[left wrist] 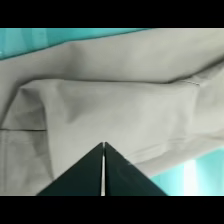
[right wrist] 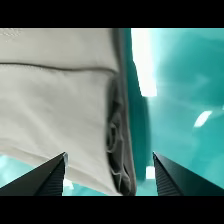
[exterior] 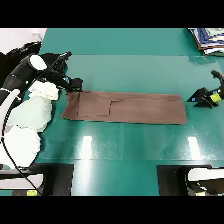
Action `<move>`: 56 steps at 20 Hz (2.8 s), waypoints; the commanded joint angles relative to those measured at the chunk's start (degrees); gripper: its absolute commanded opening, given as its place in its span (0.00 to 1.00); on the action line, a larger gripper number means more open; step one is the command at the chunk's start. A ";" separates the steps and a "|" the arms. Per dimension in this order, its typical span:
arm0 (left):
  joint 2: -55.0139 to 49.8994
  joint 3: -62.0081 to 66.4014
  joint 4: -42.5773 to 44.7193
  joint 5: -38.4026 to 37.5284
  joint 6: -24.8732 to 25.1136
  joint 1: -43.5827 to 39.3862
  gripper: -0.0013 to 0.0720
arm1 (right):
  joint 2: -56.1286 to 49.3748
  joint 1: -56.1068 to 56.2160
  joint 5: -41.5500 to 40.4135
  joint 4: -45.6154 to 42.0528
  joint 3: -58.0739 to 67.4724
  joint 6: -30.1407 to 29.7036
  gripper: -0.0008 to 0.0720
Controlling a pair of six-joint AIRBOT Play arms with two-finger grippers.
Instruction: Fold the shirts.
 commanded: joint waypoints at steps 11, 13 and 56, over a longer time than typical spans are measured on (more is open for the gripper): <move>-0.76 0.35 -4.55 7.89 -2.23 -7.80 0.05 | -6.29 3.50 -6.86 11.04 -10.54 -8.44 0.03; -3.39 1.53 -4.59 10.86 -3.08 -12.04 0.05 | -5.84 4.33 -2.27 11.15 -7.48 -8.39 0.03; 0.35 28.37 5.01 -8.35 -3.96 13.27 0.05 | -11.45 62.86 -11.93 25.88 27.67 -7.54 0.76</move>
